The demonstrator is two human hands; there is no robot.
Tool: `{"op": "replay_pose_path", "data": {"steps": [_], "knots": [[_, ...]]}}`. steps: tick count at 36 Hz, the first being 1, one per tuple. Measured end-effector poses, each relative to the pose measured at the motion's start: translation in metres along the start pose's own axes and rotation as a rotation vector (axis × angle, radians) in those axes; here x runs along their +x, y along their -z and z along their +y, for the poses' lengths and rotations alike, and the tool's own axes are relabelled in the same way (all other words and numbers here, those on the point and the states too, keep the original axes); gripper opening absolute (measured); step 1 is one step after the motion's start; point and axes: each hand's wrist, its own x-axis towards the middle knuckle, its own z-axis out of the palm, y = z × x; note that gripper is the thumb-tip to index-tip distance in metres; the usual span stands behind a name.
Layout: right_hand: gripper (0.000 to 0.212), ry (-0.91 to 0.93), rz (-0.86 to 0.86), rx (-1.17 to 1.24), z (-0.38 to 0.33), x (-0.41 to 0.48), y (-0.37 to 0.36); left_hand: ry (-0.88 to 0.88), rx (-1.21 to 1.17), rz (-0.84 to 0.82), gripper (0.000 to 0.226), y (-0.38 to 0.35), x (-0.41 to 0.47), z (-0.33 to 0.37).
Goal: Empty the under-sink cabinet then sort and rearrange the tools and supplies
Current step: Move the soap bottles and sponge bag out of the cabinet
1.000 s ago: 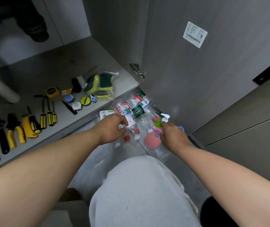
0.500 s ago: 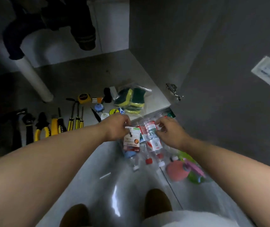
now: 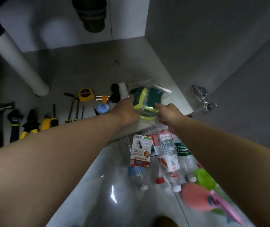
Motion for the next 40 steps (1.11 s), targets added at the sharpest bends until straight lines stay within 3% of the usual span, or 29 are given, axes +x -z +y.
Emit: {"op": "replay_pose_path", "data": {"steps": [3,8,16,22,23,26,29,33,38,40], "knots": [[0.034,-0.033,0.037,0.045,-0.003,0.004,-0.007,-0.012,-0.058,0.045,0.064,-0.009,0.003,0.001],[0.032,-0.039,0.031,0.148,-0.005,0.005,-0.01,-0.094,-0.094,0.153,0.057,-0.015,0.002,0.003],[0.025,0.047,-0.09,0.331,-0.006,-0.014,0.006,-0.219,-0.21,0.223,0.031,-0.011,-0.011,0.016],[0.017,0.034,-0.151,0.491,-0.004,-0.04,0.025,-0.147,-0.481,0.328,0.006,-0.003,-0.025,0.04],[0.019,0.033,-0.166,0.504,-0.004,-0.045,0.027,-0.117,-0.525,0.35,0.011,-0.003,-0.028,0.044],[0.035,0.044,-0.195,0.557,-0.004,-0.062,0.033,-0.02,-0.581,0.396,0.054,0.002,-0.039,0.052],[0.042,0.098,-0.231,0.558,-0.004,-0.081,0.042,0.062,-0.691,0.205,0.088,0.013,-0.056,0.059],[0.045,0.173,-0.332,0.535,-0.003,-0.113,0.05,0.115,-0.876,-0.301,0.055,0.021,-0.089,0.068],[0.068,0.195,-0.334,0.357,-0.002,-0.164,0.061,0.103,-0.916,-0.331,0.058,0.025,-0.128,0.077],[0.058,0.195,-0.313,0.278,-0.003,-0.186,0.068,0.083,-0.927,-0.329,0.057,0.027,-0.146,0.083]]}}
